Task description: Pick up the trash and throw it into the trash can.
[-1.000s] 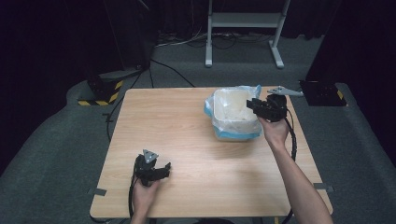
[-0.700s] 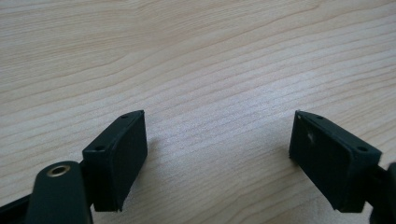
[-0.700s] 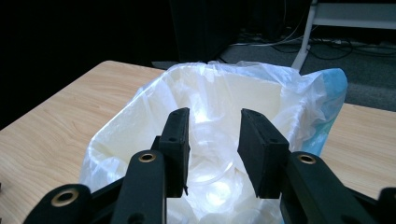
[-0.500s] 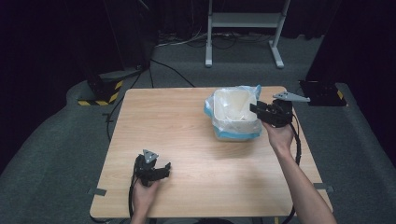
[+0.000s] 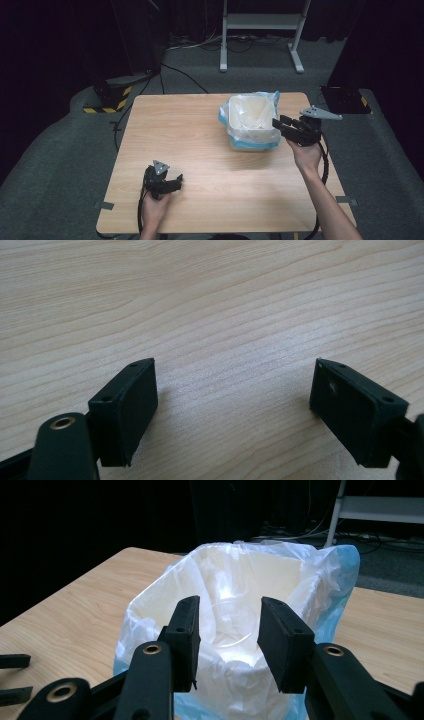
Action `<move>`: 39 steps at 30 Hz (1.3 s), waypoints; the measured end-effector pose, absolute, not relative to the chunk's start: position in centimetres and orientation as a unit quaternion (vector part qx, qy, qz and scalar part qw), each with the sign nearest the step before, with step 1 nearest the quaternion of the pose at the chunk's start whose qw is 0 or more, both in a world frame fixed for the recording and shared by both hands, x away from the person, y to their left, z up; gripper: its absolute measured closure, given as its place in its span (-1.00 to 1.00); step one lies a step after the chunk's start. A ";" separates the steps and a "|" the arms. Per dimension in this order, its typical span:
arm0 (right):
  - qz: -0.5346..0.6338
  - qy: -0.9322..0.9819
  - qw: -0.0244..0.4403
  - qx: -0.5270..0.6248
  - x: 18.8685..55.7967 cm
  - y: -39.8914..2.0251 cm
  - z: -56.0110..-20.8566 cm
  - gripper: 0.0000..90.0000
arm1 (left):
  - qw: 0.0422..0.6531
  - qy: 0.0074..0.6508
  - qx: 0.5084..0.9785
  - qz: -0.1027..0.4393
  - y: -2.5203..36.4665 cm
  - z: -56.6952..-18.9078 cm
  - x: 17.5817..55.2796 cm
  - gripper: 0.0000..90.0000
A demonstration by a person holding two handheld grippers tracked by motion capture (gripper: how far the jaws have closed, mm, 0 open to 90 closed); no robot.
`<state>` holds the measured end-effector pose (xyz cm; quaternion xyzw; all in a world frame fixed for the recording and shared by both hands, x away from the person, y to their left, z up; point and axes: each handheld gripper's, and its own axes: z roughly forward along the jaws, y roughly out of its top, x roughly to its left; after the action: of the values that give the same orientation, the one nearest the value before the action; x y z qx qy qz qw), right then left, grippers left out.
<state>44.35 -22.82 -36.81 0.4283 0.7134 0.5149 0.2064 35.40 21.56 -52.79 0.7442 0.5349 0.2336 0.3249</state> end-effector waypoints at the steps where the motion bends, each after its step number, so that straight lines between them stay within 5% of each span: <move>1: 0.516 0.713 0.206 0.428 44.2 -22.9 -36.8 0.33 | 0.325 0.535 0.744 0.234 21.6 -52.8 35.4 -0.57; 22: 0.517 0.712 0.209 0.426 40.5 -24.9 -38.1 0.31 | 0.325 0.535 0.744 0.234 21.6 -52.8 35.4 -0.57; 39: 0.477 0.725 0.210 0.450 38.3 -25.7 -43.8 0.30 | 0.326 0.536 0.743 0.234 21.5 -52.8 35.4 -0.57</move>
<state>38.35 -25.73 -43.80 0.4496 0.7254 0.4771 0.2098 35.40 21.54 -52.81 0.7428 0.5359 0.2339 0.3262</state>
